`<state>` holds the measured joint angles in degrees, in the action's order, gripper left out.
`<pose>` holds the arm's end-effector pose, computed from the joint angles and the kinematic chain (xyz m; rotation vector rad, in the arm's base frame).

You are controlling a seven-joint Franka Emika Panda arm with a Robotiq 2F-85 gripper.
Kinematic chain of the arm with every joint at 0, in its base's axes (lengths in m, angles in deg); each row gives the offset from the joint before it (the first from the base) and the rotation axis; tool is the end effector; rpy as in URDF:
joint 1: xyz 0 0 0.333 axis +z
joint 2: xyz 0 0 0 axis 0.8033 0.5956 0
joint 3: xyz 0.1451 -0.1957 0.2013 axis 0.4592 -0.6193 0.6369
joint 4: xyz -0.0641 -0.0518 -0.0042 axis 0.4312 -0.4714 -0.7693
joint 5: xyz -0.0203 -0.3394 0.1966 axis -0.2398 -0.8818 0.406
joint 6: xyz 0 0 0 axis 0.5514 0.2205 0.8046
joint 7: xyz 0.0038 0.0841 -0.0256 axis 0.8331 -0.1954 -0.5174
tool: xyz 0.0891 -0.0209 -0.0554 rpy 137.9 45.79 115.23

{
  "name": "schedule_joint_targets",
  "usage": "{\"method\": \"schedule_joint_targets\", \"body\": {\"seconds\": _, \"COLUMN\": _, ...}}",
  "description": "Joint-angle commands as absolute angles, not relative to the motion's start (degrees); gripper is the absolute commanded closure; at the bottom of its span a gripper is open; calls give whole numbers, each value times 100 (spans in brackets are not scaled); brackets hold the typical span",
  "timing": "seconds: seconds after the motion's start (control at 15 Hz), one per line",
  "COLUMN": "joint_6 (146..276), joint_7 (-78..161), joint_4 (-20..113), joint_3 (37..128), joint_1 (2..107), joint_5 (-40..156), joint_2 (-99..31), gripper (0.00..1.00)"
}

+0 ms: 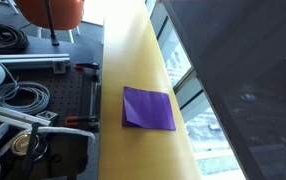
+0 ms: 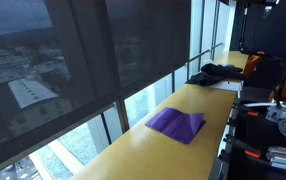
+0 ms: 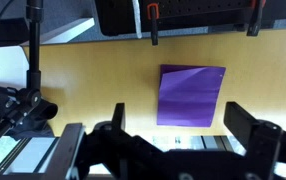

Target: Open the purple file

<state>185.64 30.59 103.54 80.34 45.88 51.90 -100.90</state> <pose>0.2961 -0.0867 0.5277 3.0291 -0.0819 0.2498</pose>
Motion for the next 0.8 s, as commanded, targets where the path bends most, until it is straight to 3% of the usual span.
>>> {"method": "schedule_joint_targets", "body": {"seconds": 0.0, "joint_6": 18541, "joint_7": 3090, "joint_4": 10337, "joint_3": 8001, "joint_1": 4638, "joint_5": 5160, "joint_2": -10091, "gripper": 0}}
{"method": "schedule_joint_targets", "body": {"seconds": 0.73, "joint_6": 18691, "joint_7": 3170, "joint_4": 10468, "joint_3": 8045, "joint_1": 4651, "joint_5": 5177, "joint_2": -10100, "gripper": 0}}
